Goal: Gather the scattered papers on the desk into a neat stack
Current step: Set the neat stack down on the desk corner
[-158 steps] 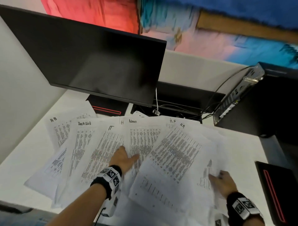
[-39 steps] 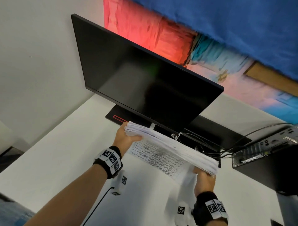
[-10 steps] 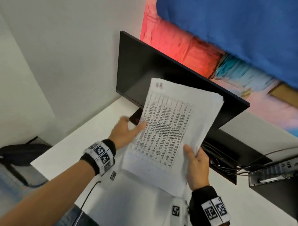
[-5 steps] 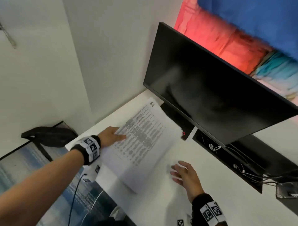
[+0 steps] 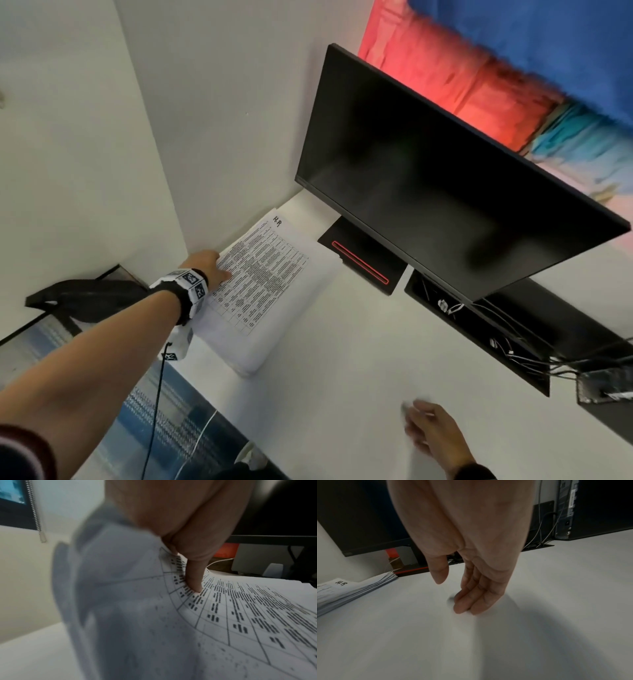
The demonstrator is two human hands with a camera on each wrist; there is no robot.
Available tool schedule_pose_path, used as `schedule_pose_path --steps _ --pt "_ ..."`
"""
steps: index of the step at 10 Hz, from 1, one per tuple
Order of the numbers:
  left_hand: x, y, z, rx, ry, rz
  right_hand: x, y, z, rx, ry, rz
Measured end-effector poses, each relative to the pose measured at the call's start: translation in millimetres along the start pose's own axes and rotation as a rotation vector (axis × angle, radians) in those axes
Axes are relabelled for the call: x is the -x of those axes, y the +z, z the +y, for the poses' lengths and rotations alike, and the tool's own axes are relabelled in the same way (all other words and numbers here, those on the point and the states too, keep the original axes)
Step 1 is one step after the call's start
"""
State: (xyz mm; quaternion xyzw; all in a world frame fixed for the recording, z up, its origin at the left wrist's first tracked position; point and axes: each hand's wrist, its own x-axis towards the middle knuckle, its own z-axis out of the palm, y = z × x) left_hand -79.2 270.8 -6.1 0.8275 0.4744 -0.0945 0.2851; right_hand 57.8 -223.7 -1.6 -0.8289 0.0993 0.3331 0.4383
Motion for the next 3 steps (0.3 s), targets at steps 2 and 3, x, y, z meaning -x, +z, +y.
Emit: schedule_pose_path --steps 2,3 --pt "29.9 -8.7 52.0 -0.414 0.057 0.209 12.8 -39.9 -14.5 0.099 -0.132 0.035" --pt "49.3 8.9 88.6 -0.361 0.311 0.278 36.5 -80.0 -54.5 0.059 -0.346 0.215"
